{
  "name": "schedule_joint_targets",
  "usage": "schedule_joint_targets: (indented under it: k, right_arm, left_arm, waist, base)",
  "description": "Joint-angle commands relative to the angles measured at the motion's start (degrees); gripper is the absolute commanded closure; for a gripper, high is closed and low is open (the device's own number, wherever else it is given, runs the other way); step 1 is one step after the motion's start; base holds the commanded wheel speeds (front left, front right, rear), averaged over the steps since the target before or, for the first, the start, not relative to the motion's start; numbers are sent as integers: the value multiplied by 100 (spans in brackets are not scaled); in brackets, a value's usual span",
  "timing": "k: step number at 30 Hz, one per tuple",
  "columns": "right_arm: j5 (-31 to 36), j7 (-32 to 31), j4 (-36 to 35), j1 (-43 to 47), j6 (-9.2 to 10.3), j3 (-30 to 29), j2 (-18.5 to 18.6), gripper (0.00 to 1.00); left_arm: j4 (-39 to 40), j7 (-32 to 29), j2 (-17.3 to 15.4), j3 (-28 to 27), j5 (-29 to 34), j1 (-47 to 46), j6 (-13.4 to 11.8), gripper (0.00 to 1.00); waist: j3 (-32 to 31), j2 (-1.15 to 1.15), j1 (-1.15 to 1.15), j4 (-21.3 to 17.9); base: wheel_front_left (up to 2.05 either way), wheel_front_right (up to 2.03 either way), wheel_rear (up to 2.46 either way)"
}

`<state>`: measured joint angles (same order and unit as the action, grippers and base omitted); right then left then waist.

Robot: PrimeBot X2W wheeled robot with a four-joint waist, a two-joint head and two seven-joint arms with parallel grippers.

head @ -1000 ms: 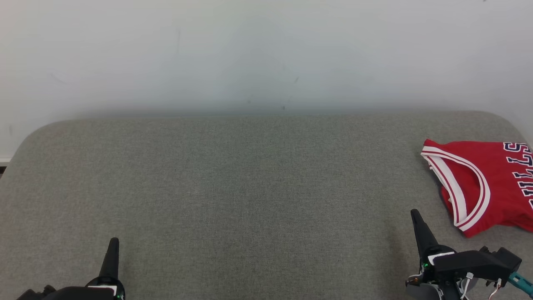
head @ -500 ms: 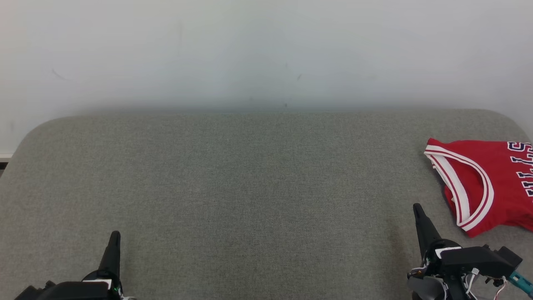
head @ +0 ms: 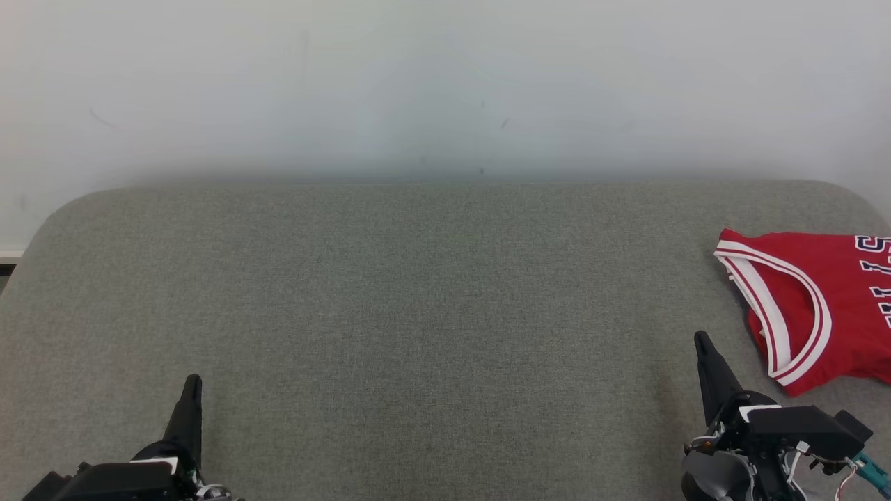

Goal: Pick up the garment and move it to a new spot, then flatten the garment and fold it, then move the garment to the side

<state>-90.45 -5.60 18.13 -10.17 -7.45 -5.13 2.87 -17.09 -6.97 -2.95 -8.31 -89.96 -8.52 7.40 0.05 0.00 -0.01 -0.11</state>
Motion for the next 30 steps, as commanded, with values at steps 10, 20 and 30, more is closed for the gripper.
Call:
schedule_joint_targets:
  k: [10, 20, 30]
  right_arm:
    - [-175, -31, 15, -45, -6, -25, 1, 100]
    - [-176, -31, 15, -45, -6, -24, 1, 100]
    - [-176, -30, 16, -45, -6, -24, 1, 100]
  left_arm:
    - [4, -54, 13, -37, -185, -93, 17, 100]
    - [4, -53, 12, -36, -186, -93, 17, 100]
    - [6, -52, 11, -33, -187, -92, 17, 100]
  waist:
    - [16, 0, 1, 12]
    - [16, 0, 1, 12]
    - [16, 0, 1, 12]
  base:
    - [0, 0, 0]
    - [0, 0, 0]
    - [0, 0, 0]
